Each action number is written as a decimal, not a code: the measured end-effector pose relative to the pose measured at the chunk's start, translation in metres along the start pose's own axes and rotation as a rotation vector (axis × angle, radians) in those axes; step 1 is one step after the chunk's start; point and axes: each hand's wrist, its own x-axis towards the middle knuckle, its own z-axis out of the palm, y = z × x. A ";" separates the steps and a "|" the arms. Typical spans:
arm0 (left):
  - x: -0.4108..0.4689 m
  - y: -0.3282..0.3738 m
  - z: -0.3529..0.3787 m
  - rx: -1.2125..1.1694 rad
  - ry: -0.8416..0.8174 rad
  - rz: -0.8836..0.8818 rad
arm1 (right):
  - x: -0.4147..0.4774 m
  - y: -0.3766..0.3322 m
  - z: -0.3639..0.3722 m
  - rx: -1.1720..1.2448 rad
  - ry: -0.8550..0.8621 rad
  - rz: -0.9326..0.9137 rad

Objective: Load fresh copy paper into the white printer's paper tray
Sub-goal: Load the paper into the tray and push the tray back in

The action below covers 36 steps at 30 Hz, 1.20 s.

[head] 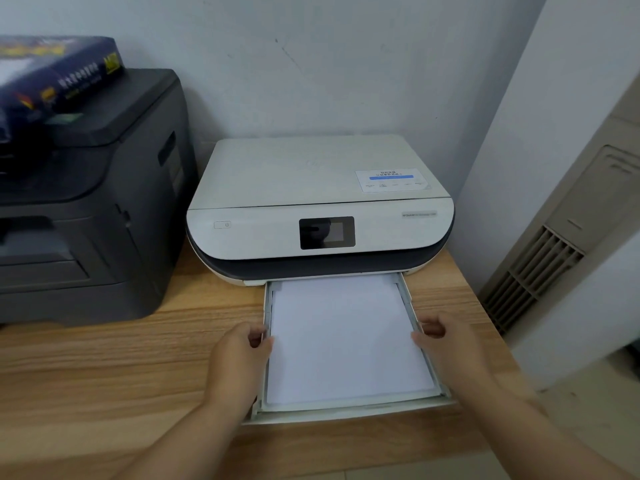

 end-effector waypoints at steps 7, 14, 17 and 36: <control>0.003 -0.001 0.000 0.018 -0.017 0.016 | 0.001 -0.001 -0.001 -0.021 -0.015 0.007; 0.002 0.005 -0.001 -0.101 -0.054 -0.078 | 0.000 -0.006 0.001 0.125 -0.062 0.118; 0.005 0.005 -0.004 -0.113 -0.069 -0.089 | 0.001 -0.007 -0.006 0.181 -0.095 0.218; -0.005 -0.002 -0.023 -0.138 -0.192 -0.093 | -0.018 -0.012 -0.024 0.366 -0.188 0.296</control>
